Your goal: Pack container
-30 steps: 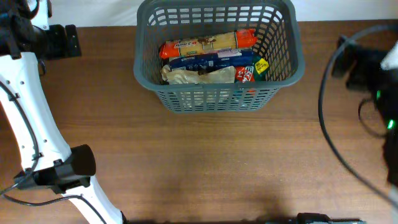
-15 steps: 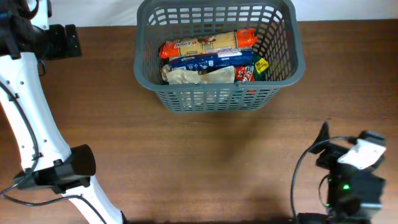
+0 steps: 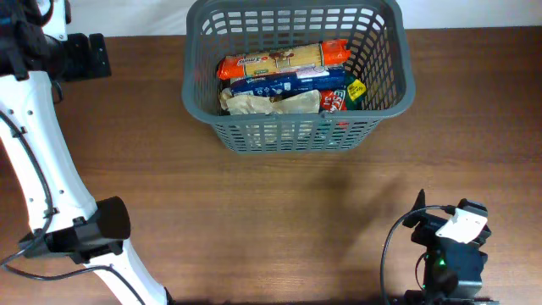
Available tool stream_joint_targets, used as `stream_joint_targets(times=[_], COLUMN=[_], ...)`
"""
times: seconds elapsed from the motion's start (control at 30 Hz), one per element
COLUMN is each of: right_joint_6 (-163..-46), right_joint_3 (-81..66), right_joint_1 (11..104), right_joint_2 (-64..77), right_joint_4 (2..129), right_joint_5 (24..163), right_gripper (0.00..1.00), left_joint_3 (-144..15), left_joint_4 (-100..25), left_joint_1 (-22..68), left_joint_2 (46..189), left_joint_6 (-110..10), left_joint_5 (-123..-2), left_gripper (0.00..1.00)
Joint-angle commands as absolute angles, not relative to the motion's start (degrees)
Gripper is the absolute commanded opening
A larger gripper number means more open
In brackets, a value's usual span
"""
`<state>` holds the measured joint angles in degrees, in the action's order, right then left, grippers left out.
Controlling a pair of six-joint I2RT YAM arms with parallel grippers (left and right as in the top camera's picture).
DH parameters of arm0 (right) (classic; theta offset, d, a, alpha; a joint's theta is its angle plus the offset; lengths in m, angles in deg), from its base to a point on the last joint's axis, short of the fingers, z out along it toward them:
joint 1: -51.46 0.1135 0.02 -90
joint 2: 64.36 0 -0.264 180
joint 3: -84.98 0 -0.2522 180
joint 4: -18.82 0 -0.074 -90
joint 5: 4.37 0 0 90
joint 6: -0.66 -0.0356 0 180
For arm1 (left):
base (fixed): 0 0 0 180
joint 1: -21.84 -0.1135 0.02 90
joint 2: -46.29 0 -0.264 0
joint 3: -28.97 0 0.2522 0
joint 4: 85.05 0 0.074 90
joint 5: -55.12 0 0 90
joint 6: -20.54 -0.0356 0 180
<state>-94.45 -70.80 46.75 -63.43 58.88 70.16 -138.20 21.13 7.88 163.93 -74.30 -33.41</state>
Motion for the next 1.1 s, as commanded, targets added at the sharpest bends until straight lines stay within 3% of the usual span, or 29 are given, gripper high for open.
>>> stream_joint_targets(times=[0.0,0.73,0.93,1.07], right_joint_6=[-94.14,-94.12,-94.12,-94.12], right_joint_3=[-73.67,-73.97,-73.97,-73.97], right_joint_1=[46.94,46.94,46.94,46.94], right_joint_2=[-64.17,-64.15,-64.15,-64.15], right_joint_4=[58.93,57.79,57.79,57.79], right_joint_5=[69.07,69.07,69.07,69.07], right_gripper=[0.99,0.99,0.99,0.99], left_joint_3=[-137.87,-136.03,-114.46,-93.06], left_joint_4=[21.17,21.15,18.46,5.59], left_joint_1=[7.69,9.5,15.78,17.87], left_joint_2=[163.93,158.51,137.86,120.46], left_joint_6=[-73.56,-73.56,-75.55,-75.26], left_joint_5=[-33.85,-33.67,-31.38,-32.32], left_gripper=[0.99,0.99,0.99,0.99])
